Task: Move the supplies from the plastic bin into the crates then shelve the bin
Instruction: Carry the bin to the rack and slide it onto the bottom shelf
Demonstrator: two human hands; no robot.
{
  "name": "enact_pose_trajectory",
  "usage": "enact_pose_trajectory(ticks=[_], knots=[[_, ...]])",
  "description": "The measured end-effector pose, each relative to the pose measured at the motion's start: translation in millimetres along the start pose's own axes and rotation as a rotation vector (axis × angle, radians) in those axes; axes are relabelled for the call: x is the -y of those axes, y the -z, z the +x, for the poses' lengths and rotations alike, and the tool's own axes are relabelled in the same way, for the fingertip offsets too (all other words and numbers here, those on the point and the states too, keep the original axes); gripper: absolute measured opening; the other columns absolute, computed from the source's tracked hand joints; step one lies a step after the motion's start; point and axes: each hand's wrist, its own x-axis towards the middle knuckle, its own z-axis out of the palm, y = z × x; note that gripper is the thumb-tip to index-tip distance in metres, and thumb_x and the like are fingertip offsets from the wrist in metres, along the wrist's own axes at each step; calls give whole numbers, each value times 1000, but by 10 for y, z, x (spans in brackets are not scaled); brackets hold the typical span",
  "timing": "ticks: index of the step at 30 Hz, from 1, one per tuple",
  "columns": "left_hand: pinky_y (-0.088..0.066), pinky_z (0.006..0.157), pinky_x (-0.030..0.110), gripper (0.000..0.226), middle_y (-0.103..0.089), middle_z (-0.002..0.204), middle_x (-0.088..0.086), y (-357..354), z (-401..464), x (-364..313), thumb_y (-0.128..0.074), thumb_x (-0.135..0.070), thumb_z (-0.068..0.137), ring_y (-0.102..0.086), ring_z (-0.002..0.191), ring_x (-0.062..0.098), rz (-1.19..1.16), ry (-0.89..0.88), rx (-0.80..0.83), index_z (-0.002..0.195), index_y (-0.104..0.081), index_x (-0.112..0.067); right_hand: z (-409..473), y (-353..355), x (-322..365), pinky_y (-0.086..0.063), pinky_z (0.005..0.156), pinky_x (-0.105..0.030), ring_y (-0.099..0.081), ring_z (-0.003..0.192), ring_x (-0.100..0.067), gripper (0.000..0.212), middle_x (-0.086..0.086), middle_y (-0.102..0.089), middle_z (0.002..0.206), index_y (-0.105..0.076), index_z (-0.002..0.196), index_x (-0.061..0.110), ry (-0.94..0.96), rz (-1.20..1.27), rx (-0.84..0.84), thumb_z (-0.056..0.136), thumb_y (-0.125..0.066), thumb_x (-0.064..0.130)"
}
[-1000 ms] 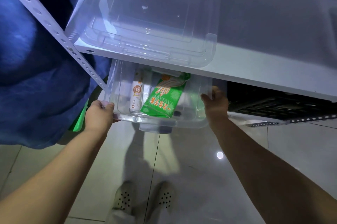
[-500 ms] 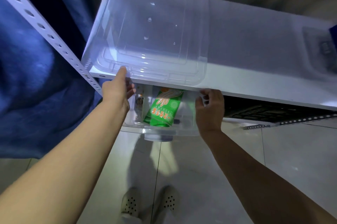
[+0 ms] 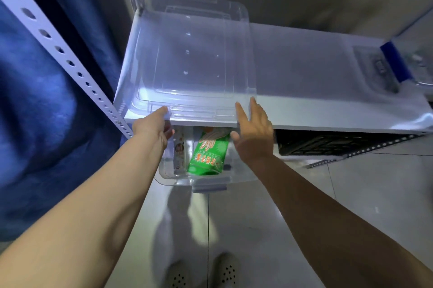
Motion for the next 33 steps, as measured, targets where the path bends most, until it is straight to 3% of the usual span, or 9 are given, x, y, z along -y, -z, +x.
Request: enact_pose_trajectory(ticks=[3, 7, 10, 12, 16, 20, 24, 28, 33], knots=[[-51, 52, 25, 43, -52, 76, 7, 74, -16, -42, -64, -23, 85, -50, 60, 15, 29, -10, 24, 123, -51, -6, -12, -5, 29, -35, 95, -39, -40, 122, -32, 59, -12, -29, 152, -40, 138, 28, -50, -60, 38, 81, -53, 31], [-53, 66, 32, 52, -65, 104, 9, 252, -53, 17, -72, -30, 75, -58, 73, 23, -54, -74, -74, 119, -52, -7, -258, 37, 67, -41, 86, -39, -51, 108, -34, 30, -19, -54, 127, -63, 101, 14, -98, -62, -108, 89, -43, 33], [-42, 55, 26, 20, -54, 78, 4, 409, -129, 209, -66, -17, 76, -51, 66, 20, -7, -242, -195, 88, -50, -15, -530, 69, -11, -48, 81, -44, -53, 91, -38, 15, -25, -56, 107, -63, 76, 4, -298, 218, -288, 83, -60, 17], [-40, 54, 24, 11, -52, 73, 1, 484, -222, 348, -58, -9, 81, -47, 62, 17, 24, -300, -146, 85, -51, -17, -671, 103, -55, -49, 79, -47, -49, 95, -35, 10, -23, -52, 107, -61, 84, 2, -441, 328, -310, 79, -62, 10], [-46, 92, 35, 45, -57, 127, 6, 614, -381, 537, -55, -9, 86, -57, 98, 24, 132, -282, -94, 130, -47, -14, -864, 165, -121, -36, 94, -42, -43, 114, -35, 42, -26, -50, 117, -49, 117, -7, -679, 465, -255, 78, -56, 6], [-45, 89, 36, 41, -58, 120, 7, 831, -542, 823, -58, -20, 86, -54, 97, 26, 386, -299, -99, 126, -51, -22, -1282, 201, -311, -31, 93, -38, -50, 105, -39, 29, -25, -58, 106, -57, 105, -5, -741, 480, -63, 81, -53, 9], [-46, 93, 51, 40, -61, 111, 12, 1152, -714, 1243, -62, -31, 80, -53, 104, 38, 745, -342, -126, 118, -59, -23, -1899, 187, -584, -40, 81, -38, -50, 94, -32, 10, -13, -49, 93, -51, 79, 16, -842, 570, 111, 75, -58, 11], [-49, 87, 45, 40, -66, 105, 14, 1316, -1016, 1763, -71, -22, 76, -59, 90, 36, 843, -356, -75, 115, -62, -17, -2657, 132, -917, -45, 94, -38, -58, 104, -32, 39, -15, -62, 109, -60, 111, 3, -901, 560, 211, 73, -65, 6], [-48, 89, 40, 51, -66, 107, 17, 1386, -1407, 2359, -75, -21, 74, -62, 94, 34, 916, -333, 59, 122, -58, -13, -3514, 158, -1257, -49, 86, -35, -62, 99, -33, 38, -20, -64, 108, -61, 109, 1, -1069, 531, 261, 73, -67, 6]])
